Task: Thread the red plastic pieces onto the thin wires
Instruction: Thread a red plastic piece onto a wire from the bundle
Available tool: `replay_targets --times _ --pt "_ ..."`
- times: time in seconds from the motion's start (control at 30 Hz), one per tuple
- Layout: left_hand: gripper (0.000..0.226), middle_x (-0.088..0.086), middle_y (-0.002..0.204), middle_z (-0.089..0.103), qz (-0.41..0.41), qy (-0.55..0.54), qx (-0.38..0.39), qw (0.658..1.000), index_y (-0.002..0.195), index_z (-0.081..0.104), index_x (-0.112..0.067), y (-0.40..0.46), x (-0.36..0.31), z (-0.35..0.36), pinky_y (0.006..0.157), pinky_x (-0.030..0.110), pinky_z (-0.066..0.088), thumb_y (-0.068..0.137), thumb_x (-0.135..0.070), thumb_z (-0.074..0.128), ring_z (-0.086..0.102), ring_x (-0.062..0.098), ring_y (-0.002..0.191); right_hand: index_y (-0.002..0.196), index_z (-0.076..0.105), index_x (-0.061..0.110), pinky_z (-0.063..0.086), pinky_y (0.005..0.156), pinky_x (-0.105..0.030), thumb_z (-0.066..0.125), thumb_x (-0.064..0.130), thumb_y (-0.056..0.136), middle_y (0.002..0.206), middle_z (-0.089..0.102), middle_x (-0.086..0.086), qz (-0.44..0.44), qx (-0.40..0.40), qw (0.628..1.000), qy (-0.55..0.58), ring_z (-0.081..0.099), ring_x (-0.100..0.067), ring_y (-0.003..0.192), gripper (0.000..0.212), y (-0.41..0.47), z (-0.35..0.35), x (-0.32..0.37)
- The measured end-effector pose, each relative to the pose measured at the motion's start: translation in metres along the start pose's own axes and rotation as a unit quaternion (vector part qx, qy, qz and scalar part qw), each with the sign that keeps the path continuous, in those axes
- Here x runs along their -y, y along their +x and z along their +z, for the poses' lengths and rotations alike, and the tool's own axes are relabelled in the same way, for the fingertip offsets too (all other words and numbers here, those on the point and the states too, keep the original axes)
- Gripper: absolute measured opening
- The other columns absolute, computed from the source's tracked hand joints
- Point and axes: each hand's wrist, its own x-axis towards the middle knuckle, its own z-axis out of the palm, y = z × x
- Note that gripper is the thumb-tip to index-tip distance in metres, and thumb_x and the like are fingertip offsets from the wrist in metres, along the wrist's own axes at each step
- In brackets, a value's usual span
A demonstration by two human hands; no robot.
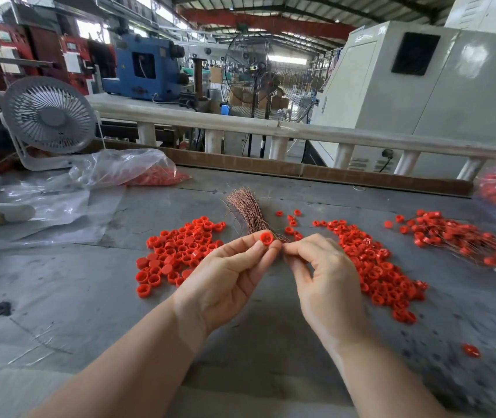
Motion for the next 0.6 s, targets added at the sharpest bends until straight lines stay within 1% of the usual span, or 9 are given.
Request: replay_targets --times 0.1,0.2,0.4,0.53,0.6 --pt "0.018 0.016 0.080 0.071 0.004 -0.003 0.004 1.000 0.070 0.074 0.000 0.0000 0.0002 -0.0002 0.061 0.020 0.057 0.067 0.003 0.057 0.071 0.017 0.075 0.078 0.071 0.007 0.050 0.065 -0.043 0.062 0.001 0.077 0.073 0.064 -0.004 0.006 0.019 1.000 0.001 0.059 -0.027 0.071 0.011 -0.0009 0.0013 -0.0005" --pt "0.018 0.017 0.084 0.071 0.002 0.009 0.017 1.000 0.072 0.074 -0.002 -0.0003 0.0000 -0.0006 0.064 0.020 0.057 0.068 0.002 0.057 0.071 0.017 0.077 0.077 0.070 0.009 0.050 0.065 -0.041 0.064 -0.001 0.077 0.073 0.063 -0.002 0.010 0.030 1.000 0.003 0.058 -0.025 0.070 0.011 -0.0016 0.0027 -0.0009" --pt "0.015 0.014 0.080 0.071 0.017 0.039 0.022 0.999 0.077 0.072 -0.003 0.0014 0.0006 -0.0039 0.064 0.020 0.057 0.069 -0.001 0.059 0.069 0.014 0.067 0.079 0.071 0.009 0.050 0.066 -0.039 0.067 -0.005 0.077 0.075 0.062 -0.001 0.032 0.057 0.998 0.022 0.058 -0.024 0.072 0.015 -0.0029 0.0045 -0.0010" --pt "0.014 0.011 0.077 0.070 0.043 0.055 0.005 0.998 0.072 0.074 -0.007 0.0036 -0.0004 -0.0055 0.064 0.019 0.057 0.068 -0.004 0.061 0.068 0.012 0.066 0.081 0.073 0.011 0.047 0.070 -0.030 0.067 -0.005 0.077 0.077 0.063 0.004 0.062 0.038 0.997 0.029 0.059 -0.018 0.073 0.017 -0.0012 0.0040 -0.0002" --pt "0.013 0.010 0.077 0.070 0.056 0.055 -0.010 0.997 0.074 0.073 -0.006 0.0052 -0.0009 -0.0070 0.064 0.019 0.057 0.067 -0.004 0.062 0.068 0.011 0.065 0.082 0.073 0.011 0.048 0.072 -0.033 0.067 -0.004 0.078 0.079 0.064 0.002 0.098 0.016 0.995 0.013 0.060 -0.020 0.075 0.017 0.0002 0.0021 -0.0030"
